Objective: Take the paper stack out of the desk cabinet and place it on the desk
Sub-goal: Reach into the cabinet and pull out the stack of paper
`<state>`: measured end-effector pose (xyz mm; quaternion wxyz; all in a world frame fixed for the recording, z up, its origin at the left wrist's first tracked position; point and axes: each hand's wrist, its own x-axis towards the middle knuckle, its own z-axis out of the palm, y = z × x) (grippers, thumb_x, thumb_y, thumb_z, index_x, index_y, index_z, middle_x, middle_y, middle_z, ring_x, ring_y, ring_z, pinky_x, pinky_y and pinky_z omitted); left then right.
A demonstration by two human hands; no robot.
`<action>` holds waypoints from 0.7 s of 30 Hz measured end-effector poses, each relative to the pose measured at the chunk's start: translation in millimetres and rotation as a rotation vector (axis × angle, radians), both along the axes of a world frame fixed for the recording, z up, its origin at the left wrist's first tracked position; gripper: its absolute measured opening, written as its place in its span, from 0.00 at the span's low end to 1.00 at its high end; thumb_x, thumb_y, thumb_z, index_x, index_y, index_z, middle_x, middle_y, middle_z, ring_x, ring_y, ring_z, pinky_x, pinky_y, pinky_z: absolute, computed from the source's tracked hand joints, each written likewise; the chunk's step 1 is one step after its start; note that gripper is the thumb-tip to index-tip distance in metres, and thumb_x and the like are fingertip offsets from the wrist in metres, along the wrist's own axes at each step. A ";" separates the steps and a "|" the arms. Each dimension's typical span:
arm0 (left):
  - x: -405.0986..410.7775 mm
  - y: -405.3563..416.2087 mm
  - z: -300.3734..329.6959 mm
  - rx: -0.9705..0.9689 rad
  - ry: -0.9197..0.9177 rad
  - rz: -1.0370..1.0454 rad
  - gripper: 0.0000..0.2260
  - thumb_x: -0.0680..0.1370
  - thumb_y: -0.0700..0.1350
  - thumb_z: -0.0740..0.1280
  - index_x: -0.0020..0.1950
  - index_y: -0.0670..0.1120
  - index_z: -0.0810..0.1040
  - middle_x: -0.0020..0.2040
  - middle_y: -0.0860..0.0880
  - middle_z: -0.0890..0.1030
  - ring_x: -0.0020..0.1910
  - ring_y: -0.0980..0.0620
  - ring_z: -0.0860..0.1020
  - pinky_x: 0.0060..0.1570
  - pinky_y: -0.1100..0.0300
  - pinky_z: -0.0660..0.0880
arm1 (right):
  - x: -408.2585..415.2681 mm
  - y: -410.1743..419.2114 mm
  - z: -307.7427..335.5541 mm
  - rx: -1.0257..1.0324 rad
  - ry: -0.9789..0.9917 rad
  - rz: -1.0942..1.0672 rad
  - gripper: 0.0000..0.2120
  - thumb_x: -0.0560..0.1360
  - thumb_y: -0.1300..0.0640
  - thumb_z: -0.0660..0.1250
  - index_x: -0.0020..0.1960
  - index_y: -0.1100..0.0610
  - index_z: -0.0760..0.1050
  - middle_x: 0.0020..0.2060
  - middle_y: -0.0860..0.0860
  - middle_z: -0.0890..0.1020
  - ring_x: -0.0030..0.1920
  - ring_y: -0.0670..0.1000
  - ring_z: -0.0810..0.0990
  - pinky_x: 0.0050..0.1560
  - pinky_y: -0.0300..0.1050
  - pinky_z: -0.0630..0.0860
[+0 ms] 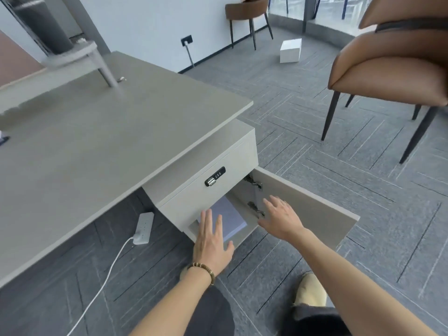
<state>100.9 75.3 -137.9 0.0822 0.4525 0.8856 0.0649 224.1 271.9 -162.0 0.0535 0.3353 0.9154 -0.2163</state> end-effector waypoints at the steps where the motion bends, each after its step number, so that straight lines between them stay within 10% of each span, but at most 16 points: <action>1: -1.9 3.8 -16.0 -0.011 -0.037 0.025 0.35 0.79 0.55 0.61 0.80 0.44 0.53 0.81 0.41 0.44 0.80 0.43 0.39 0.79 0.49 0.50 | -6.4 -0.7 -9.7 -0.017 -0.007 0.013 0.35 0.77 0.41 0.62 0.78 0.57 0.58 0.77 0.60 0.62 0.77 0.60 0.59 0.76 0.56 0.58; 8: -40.7 41.6 -126.3 -0.005 -0.248 0.202 0.34 0.79 0.50 0.64 0.79 0.40 0.53 0.81 0.40 0.51 0.80 0.42 0.46 0.79 0.51 0.49 | -60.3 5.0 -95.9 -0.159 -0.087 0.035 0.31 0.77 0.48 0.64 0.74 0.59 0.60 0.73 0.61 0.66 0.71 0.64 0.67 0.66 0.58 0.71; 21: -111.5 79.3 -290.0 0.003 -0.431 0.536 0.39 0.77 0.54 0.68 0.78 0.38 0.52 0.78 0.39 0.58 0.78 0.42 0.57 0.75 0.46 0.63 | -150.3 37.5 -258.1 -0.306 -0.262 0.094 0.35 0.80 0.44 0.59 0.80 0.58 0.50 0.78 0.59 0.57 0.78 0.61 0.57 0.76 0.57 0.59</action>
